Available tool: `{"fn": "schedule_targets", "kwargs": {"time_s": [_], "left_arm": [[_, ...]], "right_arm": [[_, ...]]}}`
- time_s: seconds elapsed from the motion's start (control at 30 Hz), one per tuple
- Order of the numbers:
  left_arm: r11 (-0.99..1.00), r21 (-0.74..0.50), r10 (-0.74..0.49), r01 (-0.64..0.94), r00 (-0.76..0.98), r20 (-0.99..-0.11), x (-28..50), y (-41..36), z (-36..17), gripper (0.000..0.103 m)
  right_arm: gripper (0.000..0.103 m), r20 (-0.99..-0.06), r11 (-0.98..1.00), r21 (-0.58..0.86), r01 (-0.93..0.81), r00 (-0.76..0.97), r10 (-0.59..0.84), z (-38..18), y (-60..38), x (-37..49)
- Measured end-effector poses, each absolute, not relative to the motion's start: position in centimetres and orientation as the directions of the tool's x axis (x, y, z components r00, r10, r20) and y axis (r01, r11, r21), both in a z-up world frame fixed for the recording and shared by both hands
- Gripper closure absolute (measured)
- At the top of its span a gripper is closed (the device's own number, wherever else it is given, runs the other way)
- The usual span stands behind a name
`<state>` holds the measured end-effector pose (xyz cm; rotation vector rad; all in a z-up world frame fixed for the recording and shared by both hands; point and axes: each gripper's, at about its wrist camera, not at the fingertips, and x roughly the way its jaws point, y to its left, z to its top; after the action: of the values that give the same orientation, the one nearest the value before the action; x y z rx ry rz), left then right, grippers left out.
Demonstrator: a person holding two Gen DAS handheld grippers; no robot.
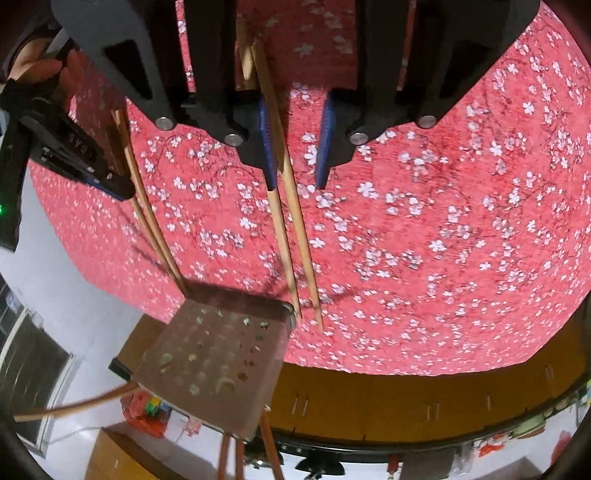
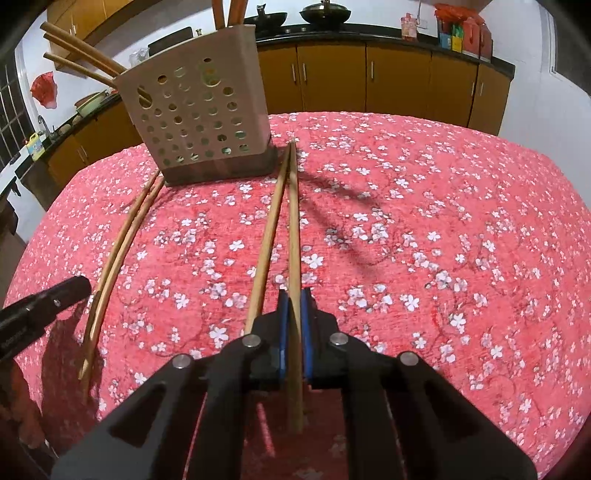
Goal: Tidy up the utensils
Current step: 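Lower the open right tool onto a chopstick and close while the left tool grasps another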
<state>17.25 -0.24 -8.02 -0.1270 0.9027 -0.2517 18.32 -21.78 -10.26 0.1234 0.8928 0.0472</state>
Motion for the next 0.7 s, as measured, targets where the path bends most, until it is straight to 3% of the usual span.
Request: {"fn": "schedule_targets", "kwargs": {"time_s": [0.27, 0.7], "left_arm": [[0.978, -0.106, -0.195, 0.18, 0.601, -0.775, 17.4, -2.0, -8.7, 0.093], [0.992, -0.109, -0.128, 0.069, 0.629, -0.767, 19.4, 2.6, -8.6, 0.095]], "right_arm": [[0.094, -0.771, 0.993, 0.118, 0.008, 0.631, 0.086, -10.3, -21.7, 18.3], [0.095, -0.761, 0.991, 0.11, 0.076, 0.647, 0.035, -10.3, -24.0, 20.1]]}}
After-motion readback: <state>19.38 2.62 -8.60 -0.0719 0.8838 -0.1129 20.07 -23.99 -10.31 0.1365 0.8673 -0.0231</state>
